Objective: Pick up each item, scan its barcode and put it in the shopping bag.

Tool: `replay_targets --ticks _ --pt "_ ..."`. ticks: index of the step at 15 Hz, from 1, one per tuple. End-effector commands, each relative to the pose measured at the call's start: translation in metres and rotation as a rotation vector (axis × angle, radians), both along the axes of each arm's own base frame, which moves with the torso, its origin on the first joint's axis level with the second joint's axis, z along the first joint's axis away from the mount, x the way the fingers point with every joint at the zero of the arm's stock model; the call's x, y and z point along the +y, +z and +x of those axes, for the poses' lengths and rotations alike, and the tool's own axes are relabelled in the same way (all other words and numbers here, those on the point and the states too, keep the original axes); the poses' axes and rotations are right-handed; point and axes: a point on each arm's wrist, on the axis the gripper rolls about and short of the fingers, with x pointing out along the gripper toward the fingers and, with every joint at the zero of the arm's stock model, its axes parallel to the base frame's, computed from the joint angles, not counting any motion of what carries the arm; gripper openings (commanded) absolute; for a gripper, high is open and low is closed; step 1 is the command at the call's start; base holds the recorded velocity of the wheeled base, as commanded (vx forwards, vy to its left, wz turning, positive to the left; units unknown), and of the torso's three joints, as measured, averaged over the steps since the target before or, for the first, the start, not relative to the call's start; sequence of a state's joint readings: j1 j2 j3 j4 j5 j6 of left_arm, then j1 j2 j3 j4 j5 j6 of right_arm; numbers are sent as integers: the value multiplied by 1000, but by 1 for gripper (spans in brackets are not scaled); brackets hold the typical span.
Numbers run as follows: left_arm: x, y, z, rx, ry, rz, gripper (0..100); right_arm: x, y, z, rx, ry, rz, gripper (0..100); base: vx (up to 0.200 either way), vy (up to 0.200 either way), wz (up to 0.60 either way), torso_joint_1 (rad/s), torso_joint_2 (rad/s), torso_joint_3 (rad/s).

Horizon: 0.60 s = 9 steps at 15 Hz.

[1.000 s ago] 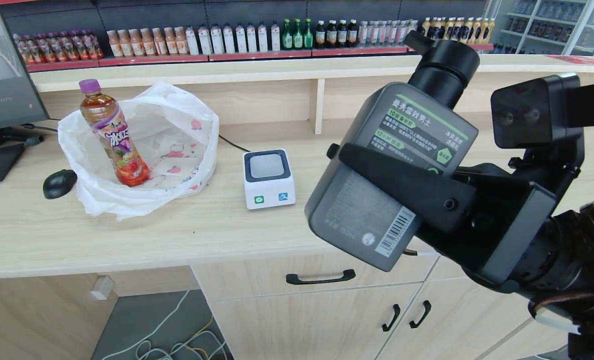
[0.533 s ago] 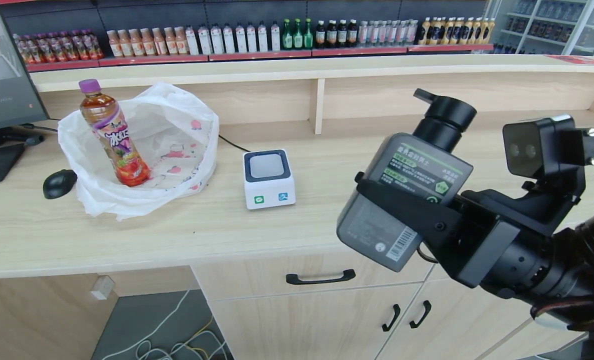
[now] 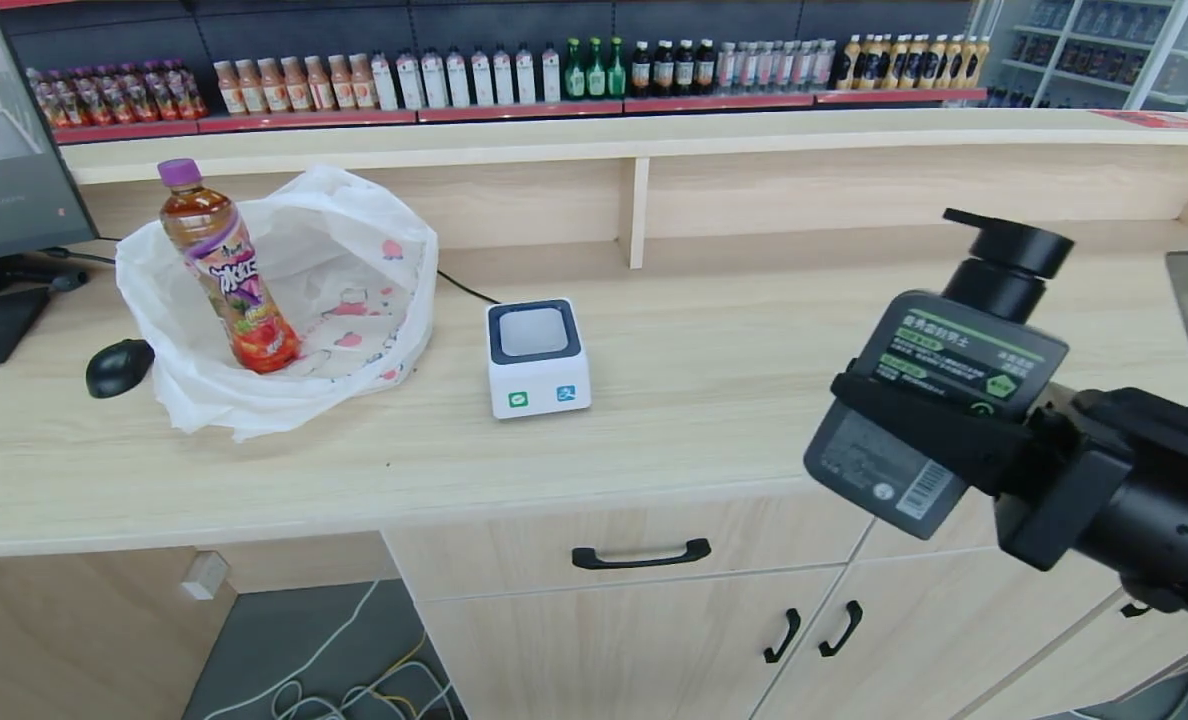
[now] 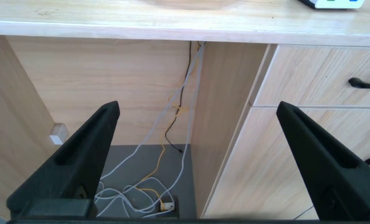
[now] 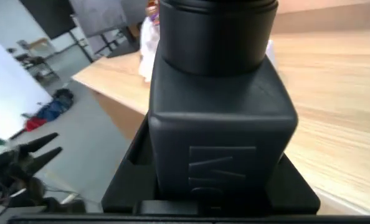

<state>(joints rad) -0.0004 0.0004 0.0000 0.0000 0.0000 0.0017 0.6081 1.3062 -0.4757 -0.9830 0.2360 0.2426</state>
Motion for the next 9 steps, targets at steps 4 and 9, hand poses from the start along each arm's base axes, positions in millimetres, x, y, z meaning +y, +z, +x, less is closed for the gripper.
replay_targets --ticks 4,9 --pt "0 0 0 0 0 1 100 -40 19 -29 -118 -364 -19 0 0 0 0 0 0 0" --pt "0 0 0 0 -1 8 100 -51 13 -26 -142 -571 -107 0 0 0 0 0 0 0"
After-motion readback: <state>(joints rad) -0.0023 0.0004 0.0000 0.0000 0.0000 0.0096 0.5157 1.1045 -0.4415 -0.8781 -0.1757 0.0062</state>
